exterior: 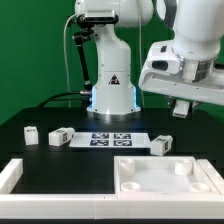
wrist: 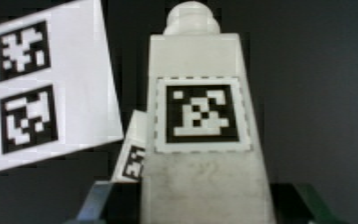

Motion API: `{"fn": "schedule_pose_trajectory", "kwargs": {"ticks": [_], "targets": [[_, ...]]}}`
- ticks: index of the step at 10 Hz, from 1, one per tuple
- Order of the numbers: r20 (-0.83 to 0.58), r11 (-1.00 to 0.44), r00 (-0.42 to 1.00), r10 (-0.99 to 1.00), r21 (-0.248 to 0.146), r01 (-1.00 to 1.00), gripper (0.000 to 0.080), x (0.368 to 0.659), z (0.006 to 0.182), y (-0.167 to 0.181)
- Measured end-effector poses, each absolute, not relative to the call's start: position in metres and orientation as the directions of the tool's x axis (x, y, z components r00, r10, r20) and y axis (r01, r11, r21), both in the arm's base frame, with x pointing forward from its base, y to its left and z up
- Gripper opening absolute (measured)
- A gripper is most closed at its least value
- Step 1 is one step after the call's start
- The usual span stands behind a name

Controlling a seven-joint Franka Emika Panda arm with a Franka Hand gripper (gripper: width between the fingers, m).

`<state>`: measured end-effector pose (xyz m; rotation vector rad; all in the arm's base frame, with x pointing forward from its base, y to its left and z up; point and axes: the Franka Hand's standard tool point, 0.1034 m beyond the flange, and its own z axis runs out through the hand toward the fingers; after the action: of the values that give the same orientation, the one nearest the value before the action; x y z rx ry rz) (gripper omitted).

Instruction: Assemble square table

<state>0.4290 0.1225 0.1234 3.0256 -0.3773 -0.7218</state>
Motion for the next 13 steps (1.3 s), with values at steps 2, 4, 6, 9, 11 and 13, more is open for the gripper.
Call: {"fn": "schedule_pose_trajectory", "kwargs": {"ticks": [2,4,6,9,11,13], "targets": [[-0.303,-0.981,0.935,-0.185,-0.002,-0.195,0.0291,0.470,0.162,0.073],[-0.185,-0.980,0.963,-0.194,-0.016,-0.200,0.0291,0.478,0.166,0.068],[-0.044,-0.980,0.980,-0.193,-0.035,-0.194,0.0291,0.480,0.166,0.071],[0.167,-0.984,0.970,-0.179,-0.047,-0.174,0.0291,0.503,0.146,0.076],[0.310,-0.994,0.945,-0.106,0.002,-0.112,0.0291,0.557,0.173,0.086],[0.411,-0.991,0.902,-0.134,-0.064,-0.118,0.0291,0.564,0.183,0.102]]}}
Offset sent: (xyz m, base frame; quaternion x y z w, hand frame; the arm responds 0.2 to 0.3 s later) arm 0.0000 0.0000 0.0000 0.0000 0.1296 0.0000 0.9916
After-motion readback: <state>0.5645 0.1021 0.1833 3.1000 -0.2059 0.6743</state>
